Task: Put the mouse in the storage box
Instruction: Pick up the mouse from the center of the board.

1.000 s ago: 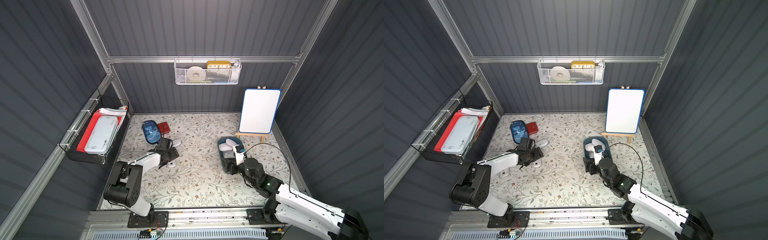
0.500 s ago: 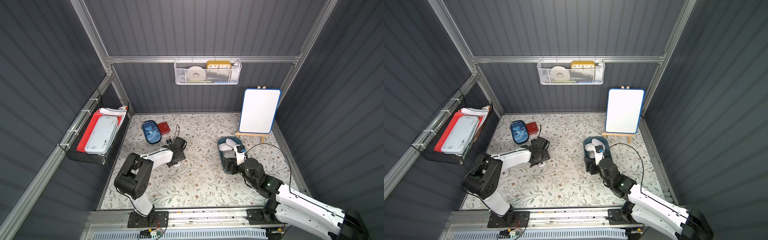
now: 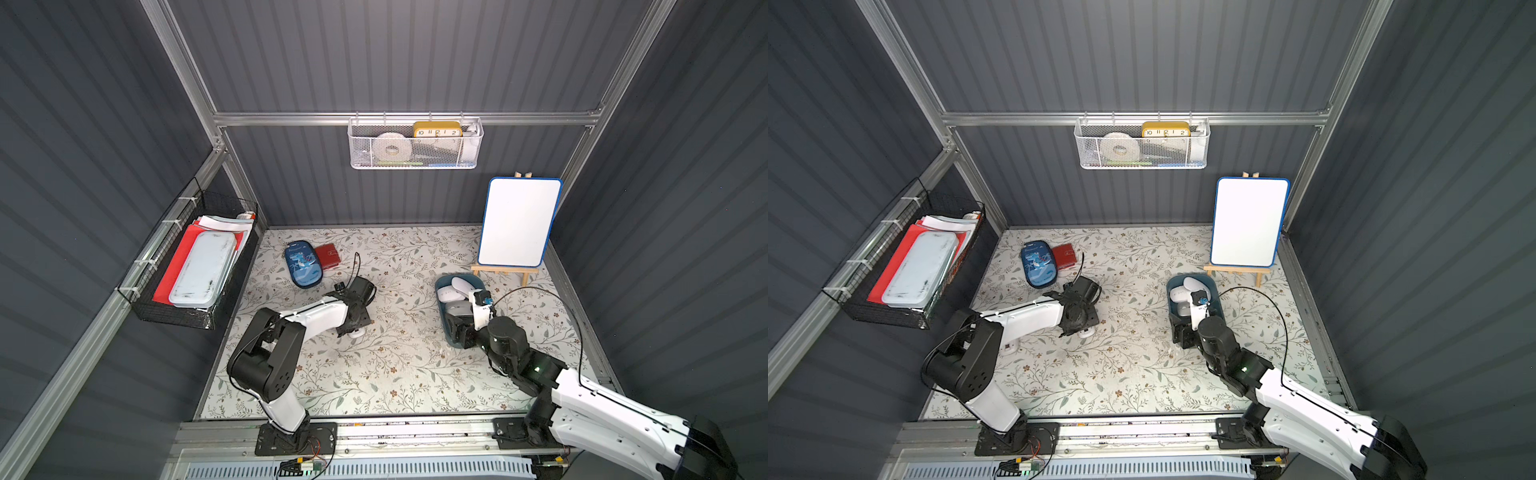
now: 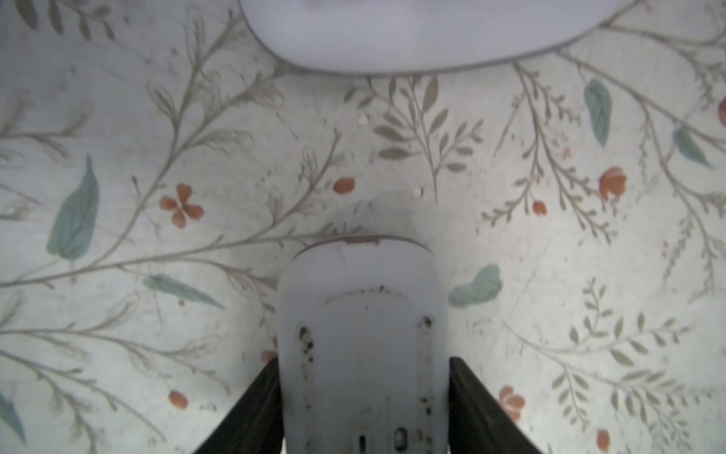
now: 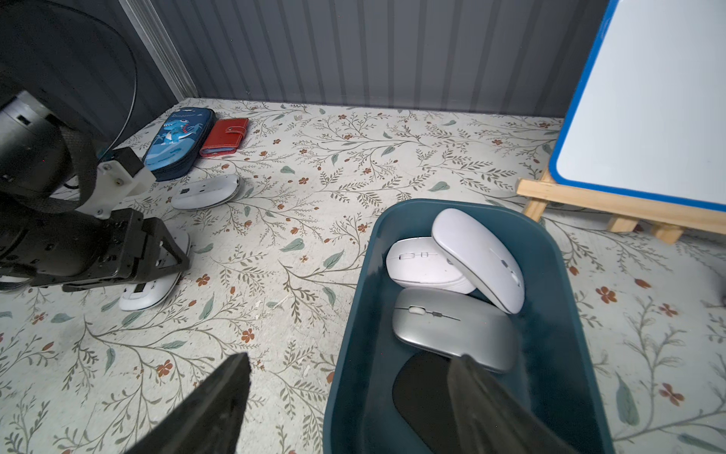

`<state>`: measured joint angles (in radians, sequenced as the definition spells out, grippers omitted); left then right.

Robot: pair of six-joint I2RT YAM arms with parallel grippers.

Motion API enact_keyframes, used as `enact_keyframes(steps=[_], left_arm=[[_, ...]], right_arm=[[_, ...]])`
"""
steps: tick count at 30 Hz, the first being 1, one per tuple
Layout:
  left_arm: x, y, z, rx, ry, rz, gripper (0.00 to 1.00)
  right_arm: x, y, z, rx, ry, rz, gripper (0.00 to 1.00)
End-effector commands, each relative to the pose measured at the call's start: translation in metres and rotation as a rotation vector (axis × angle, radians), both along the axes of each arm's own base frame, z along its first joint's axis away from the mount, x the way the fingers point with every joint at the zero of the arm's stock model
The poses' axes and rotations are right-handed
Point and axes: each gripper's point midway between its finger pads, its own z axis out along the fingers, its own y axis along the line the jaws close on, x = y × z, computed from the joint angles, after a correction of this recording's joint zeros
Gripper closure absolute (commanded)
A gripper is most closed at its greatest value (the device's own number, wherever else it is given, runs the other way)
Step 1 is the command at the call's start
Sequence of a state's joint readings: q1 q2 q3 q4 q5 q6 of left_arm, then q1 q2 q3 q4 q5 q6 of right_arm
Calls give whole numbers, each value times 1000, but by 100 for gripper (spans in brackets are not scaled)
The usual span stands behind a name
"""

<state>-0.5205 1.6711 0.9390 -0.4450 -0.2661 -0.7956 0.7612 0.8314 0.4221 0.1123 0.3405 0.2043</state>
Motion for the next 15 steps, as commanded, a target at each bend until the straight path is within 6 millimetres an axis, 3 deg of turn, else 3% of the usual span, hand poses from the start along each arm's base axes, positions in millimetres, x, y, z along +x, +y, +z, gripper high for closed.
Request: enact_keyframes(steps=[1,4,7,12,15], left_arm=[[-3,-22,42,-114,-47,-90,51],[13,-57,103,-261,-224,-236,54],[16,-84,154,-348,-358,-372,55],[1,-121,212,-385,-506,-588,54],[-8,-136,233,-361,-563,-684,54]], right_arm=[[2,-3,3,18,-16,-25,17],[3,-6,4,20,-17,-42,16],[5,-10,6,27,-12,-61,15],[6,-18,8,70,51,-97,15],[2,-10,18,135,99,-61,16]])
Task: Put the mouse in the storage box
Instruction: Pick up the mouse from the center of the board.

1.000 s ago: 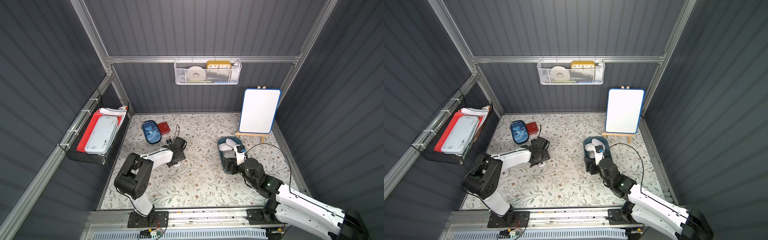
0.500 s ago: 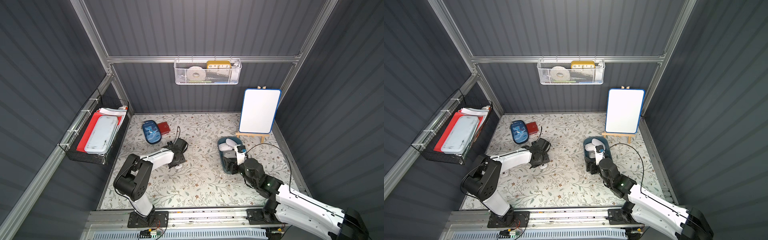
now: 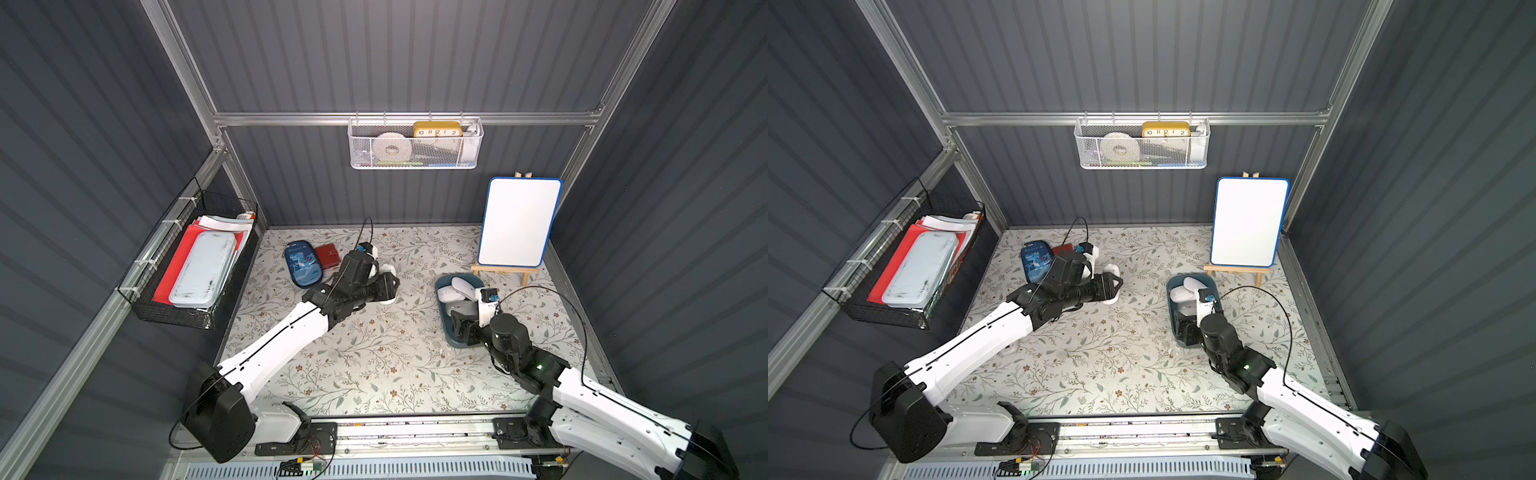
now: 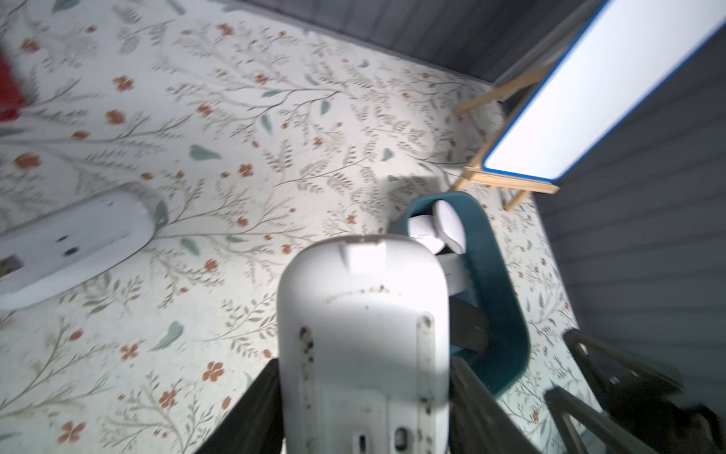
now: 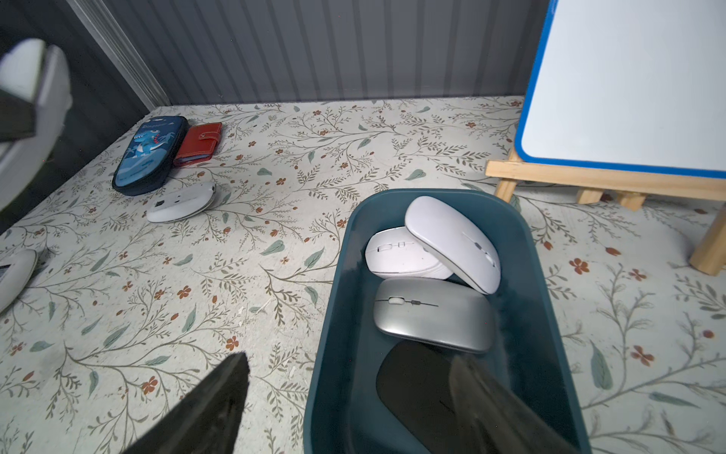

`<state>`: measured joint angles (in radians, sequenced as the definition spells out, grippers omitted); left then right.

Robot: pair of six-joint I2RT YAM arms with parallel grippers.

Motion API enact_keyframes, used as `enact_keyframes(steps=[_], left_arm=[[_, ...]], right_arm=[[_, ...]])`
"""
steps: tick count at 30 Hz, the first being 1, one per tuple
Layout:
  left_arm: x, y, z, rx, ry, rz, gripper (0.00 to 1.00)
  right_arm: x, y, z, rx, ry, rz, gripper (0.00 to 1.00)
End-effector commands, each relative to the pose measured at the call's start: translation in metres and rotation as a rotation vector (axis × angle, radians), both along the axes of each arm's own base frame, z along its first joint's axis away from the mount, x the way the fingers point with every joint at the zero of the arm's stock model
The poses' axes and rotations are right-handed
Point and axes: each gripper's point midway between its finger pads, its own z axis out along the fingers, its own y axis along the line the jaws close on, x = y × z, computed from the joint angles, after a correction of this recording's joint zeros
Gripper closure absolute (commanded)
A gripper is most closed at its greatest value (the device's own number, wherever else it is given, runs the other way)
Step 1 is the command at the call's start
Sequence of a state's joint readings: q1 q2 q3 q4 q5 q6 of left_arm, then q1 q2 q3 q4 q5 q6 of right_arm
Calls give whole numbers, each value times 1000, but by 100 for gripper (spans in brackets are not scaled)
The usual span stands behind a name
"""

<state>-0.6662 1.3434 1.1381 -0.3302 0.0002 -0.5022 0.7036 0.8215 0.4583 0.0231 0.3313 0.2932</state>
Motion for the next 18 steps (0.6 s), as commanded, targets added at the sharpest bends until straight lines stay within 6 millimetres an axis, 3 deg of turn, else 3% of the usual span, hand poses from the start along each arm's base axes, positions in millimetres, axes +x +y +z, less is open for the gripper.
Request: enact_keyframes(steps=[1,9,18], left_arm=[[-12,-17,26,47,-126,-134,54],[-42,-43,79,110,-384,-313,52],[-51,-50,82,201,-580,-462,53]], right_arm=[[-5,10,25,114,36,34,16],[-21,30,94,333,27,141,16],[-45,63,152,579,54,348,18]])
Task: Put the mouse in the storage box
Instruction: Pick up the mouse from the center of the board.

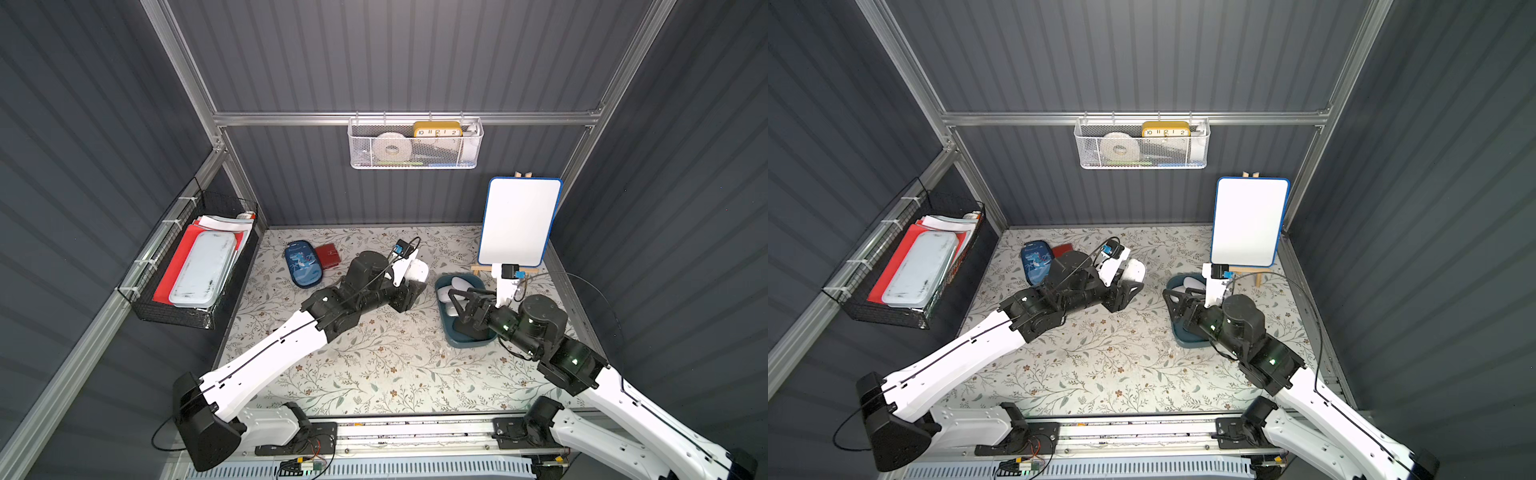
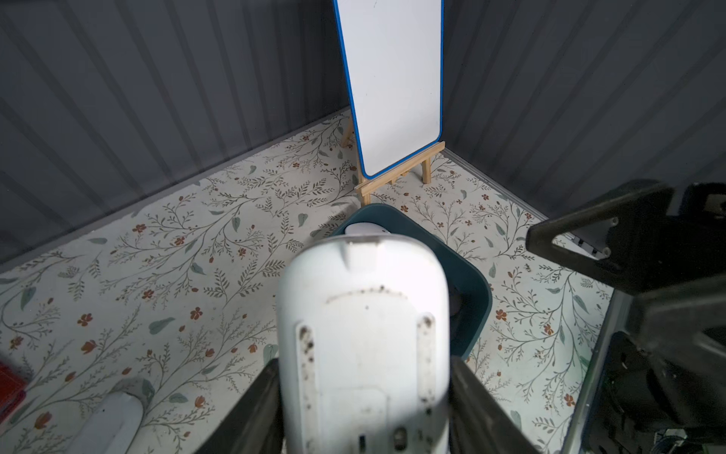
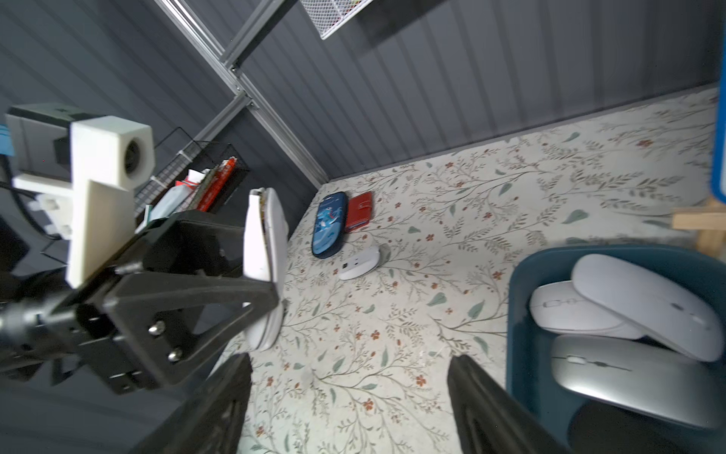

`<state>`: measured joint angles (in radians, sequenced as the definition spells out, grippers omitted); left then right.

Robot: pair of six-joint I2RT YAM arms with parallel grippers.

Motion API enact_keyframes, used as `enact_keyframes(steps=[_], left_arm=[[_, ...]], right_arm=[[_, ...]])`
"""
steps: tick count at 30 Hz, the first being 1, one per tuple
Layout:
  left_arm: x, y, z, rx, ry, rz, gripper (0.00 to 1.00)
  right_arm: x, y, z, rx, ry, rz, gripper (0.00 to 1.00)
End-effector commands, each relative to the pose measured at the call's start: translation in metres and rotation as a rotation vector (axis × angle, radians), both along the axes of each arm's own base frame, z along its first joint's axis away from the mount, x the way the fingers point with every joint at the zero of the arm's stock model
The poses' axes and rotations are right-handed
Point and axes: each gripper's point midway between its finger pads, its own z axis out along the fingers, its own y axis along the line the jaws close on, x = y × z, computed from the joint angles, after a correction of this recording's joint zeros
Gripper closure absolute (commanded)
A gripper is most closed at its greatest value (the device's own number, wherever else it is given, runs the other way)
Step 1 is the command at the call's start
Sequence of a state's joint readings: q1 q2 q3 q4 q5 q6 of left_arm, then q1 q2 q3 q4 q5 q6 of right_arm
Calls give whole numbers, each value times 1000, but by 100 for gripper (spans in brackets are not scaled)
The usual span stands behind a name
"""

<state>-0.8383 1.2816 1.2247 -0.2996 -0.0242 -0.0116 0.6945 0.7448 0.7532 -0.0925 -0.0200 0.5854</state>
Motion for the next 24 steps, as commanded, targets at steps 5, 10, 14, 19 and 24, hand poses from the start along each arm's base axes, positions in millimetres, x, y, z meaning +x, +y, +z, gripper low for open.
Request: enact_keyframes(steps=[5,10,14,19,24], left_arm=[[-14,-2,16,5,-191,-125,54],[-16,-1,9,15,-186,-132,54],[-17,-1,4,16,-173,-136,54],[-18,-1,1,19,-164,-137,54],[-18,0,0,18,-158,-134,54]], right_arm=[[-13,31,24,140,34,175,19],[2,44,32,179,31,178,23],[15,60,30,167,64,196,28],[27,78,29,173,79,226,32],[38,91,24,155,95,243,42]])
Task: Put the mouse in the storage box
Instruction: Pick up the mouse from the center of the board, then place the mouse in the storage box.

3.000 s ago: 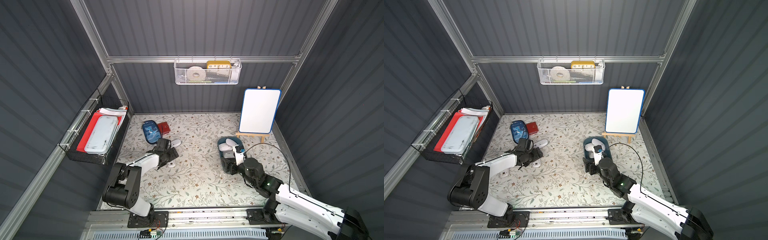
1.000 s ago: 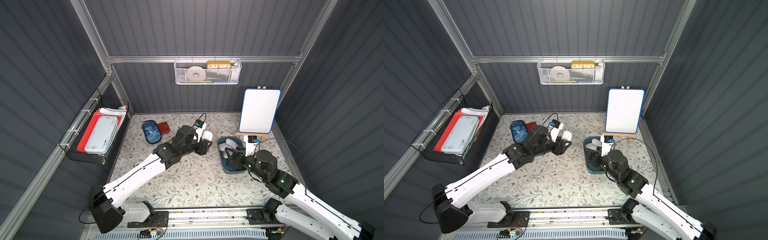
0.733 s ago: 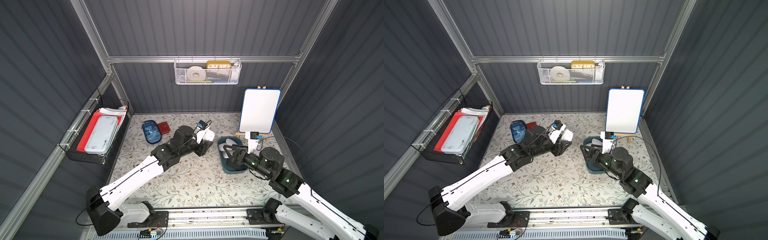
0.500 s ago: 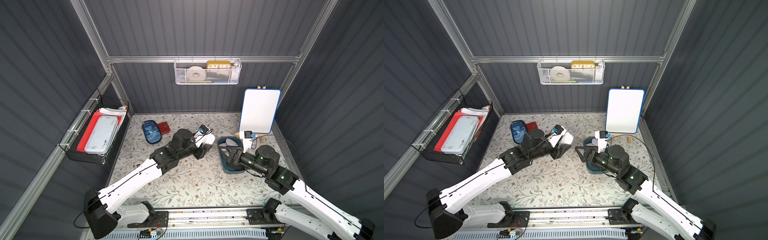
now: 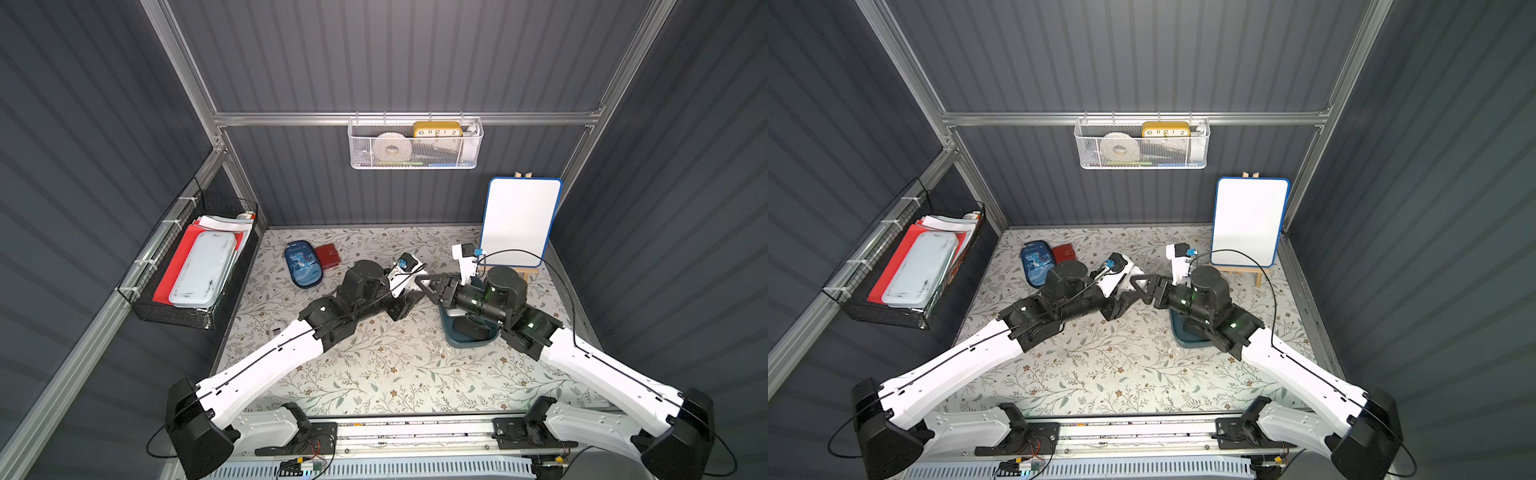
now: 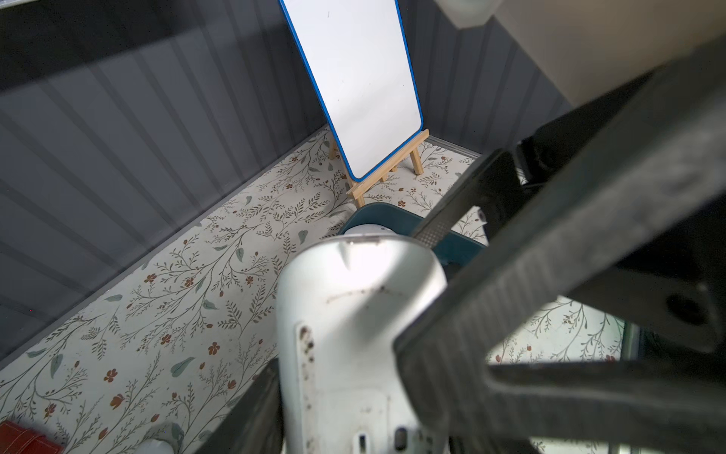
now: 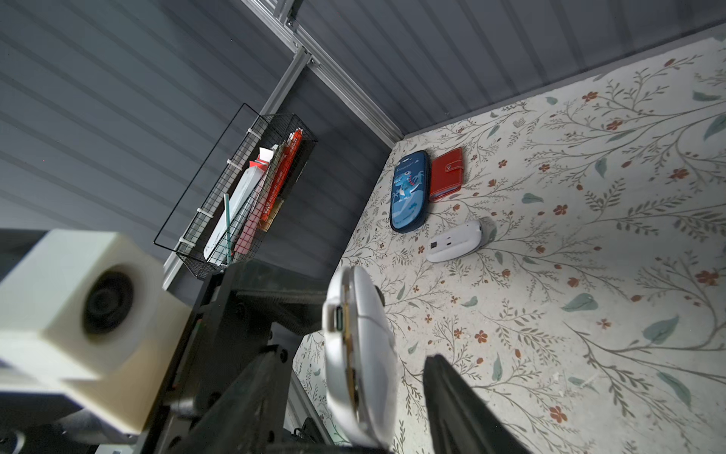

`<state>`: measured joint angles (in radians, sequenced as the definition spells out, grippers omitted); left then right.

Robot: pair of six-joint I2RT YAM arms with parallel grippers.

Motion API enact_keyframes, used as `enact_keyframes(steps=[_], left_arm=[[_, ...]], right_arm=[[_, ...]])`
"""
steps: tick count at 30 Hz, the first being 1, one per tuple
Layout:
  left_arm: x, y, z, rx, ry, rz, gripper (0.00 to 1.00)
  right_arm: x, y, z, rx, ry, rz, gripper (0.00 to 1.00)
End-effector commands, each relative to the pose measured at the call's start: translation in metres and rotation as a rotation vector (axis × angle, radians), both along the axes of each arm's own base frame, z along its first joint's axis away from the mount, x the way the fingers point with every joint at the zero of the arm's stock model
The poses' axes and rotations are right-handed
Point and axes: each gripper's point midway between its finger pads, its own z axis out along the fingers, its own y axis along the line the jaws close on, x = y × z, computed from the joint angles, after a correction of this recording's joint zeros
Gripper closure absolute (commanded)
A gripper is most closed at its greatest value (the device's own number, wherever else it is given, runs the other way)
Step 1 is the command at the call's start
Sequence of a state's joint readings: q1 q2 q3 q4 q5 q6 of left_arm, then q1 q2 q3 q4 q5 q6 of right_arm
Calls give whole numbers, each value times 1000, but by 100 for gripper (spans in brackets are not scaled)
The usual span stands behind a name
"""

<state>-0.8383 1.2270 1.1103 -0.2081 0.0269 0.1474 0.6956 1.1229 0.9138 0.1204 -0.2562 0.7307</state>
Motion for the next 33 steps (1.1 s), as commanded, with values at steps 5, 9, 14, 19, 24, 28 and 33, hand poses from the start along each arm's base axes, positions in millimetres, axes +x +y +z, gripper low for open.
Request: enact_keyframes(steps=[5,9,14,19,24,28,33], left_arm=[[-6,0,9,-26,-28,-24,54],[-6,0,9,-29,-26,-22,53],[-5,1,4,-25,-9,-7,43],[9,22,11,-47,-23,144,1],[14,59,16,-87,4,341,1],[11,90,7,-86,55,480,1],[-3,111,4,-136,83,526,1]], right_arm=[[7,15,15,18,-40,31,56],[8,20,10,9,-33,44,67],[10,18,8,-16,-58,29,87],[22,3,-7,-163,-111,-54,92],[40,-39,-40,-447,-168,-204,93],[55,-95,-73,-724,-151,-394,94],[61,-151,-106,-935,-119,-552,95]])
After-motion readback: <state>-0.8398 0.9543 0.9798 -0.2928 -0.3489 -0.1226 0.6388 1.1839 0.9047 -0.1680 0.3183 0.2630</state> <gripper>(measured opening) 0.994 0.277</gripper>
